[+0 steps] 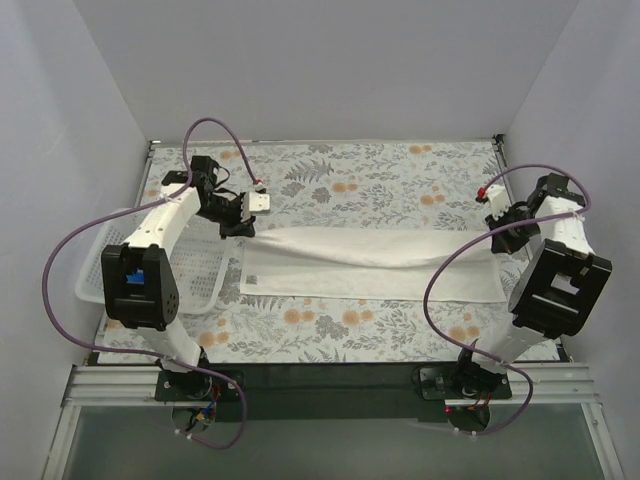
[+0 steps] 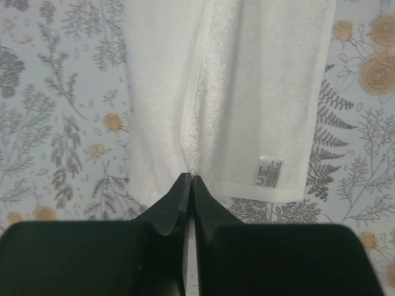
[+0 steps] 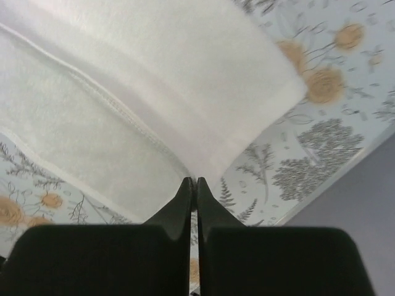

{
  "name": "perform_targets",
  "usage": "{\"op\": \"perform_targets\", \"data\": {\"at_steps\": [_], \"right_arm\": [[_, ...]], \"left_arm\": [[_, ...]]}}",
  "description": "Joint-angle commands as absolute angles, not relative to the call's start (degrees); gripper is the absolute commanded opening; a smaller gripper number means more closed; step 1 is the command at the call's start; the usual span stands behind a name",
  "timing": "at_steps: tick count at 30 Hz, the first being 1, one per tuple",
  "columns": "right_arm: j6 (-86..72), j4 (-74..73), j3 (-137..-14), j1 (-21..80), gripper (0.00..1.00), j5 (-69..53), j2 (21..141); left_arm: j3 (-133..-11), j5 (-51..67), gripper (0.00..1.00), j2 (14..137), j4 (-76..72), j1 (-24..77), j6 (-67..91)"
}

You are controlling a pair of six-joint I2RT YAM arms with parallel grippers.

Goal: Roll the towels
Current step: Fold the towel

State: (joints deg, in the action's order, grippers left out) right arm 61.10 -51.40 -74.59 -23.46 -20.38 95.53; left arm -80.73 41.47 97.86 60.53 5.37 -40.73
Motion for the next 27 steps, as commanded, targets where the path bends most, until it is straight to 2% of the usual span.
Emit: {"op": "perform_targets", "data": {"at_steps": [1, 7, 14, 27], "right_arm": [[68.55, -52.21, -68.39, -23.64, 0.01, -17.76, 93.08], [67.85, -49.84, -65.13, -23.91, 0.01, -16.35, 95.36], [68.73, -49.75, -64.87, -24.26, 0.01, -14.94, 95.63], [74.18, -56.68, -70.49, -29.53, 0.01, -15.12, 92.38]], "left_arm": [[-75.52, 40.17, 0.00, 95.45, 63.37, 5.53, -46.67], [-68.13, 36.04, 0.00, 94.48, 59.51, 9.39, -44.12], [-65.04, 30.77, 0.00, 95.36, 56.34, 10.55, -42.80], [-71.81, 30.15, 0.00, 92.72, 61.52, 10.02, -43.77]]}}
